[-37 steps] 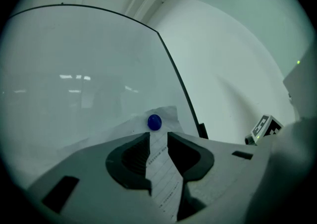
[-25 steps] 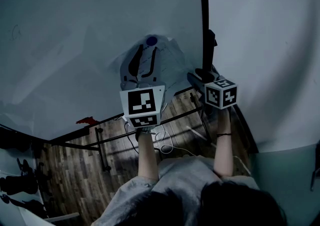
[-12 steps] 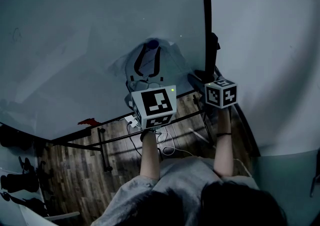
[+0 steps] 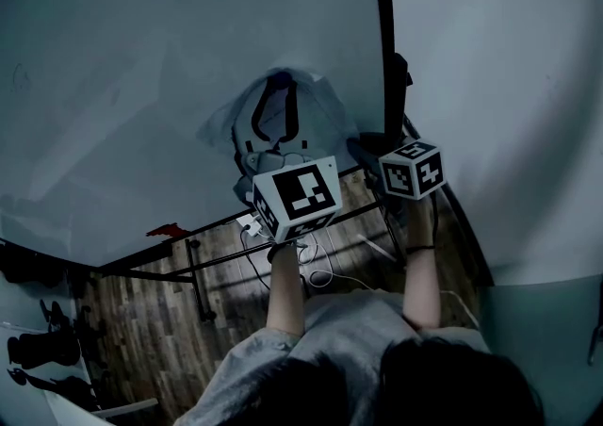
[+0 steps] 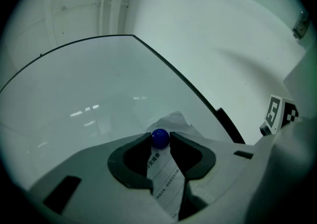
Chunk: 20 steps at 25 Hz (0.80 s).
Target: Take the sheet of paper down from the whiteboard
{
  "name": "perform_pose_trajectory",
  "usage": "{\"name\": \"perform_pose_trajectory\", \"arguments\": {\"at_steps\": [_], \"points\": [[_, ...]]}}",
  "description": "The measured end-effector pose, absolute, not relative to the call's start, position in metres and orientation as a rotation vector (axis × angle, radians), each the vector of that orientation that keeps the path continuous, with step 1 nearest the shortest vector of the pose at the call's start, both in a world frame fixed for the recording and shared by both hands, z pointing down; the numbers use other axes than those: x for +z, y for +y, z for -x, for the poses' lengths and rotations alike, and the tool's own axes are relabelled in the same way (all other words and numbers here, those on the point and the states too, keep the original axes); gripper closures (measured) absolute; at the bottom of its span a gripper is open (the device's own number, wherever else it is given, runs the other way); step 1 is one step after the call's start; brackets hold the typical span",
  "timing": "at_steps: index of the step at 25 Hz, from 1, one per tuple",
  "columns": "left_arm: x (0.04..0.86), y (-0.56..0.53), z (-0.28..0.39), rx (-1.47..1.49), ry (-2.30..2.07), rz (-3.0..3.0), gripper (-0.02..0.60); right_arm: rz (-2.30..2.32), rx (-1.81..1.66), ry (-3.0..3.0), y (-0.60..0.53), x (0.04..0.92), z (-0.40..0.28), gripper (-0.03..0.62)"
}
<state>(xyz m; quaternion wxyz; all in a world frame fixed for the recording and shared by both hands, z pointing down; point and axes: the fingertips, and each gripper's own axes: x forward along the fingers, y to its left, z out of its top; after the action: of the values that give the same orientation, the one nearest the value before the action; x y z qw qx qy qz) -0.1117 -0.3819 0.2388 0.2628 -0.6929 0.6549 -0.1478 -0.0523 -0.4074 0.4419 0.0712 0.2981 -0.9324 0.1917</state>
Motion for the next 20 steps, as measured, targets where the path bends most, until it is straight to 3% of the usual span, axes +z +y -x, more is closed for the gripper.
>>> {"name": "perform_pose_trajectory", "arguments": {"at_steps": [5,20], "points": [[0.2397,-0.3815,0.1125,-0.402,1.762,1.874,0.46,-0.901,0.553,-2.81,-0.407,0.4394,0.0534,0.591],[0.2358,-0.3796,0.1138,-0.36,1.759,1.907,0.462,-0.906,0.702,-2.818,-0.4052,0.4432,0.0473,0.592]]}}
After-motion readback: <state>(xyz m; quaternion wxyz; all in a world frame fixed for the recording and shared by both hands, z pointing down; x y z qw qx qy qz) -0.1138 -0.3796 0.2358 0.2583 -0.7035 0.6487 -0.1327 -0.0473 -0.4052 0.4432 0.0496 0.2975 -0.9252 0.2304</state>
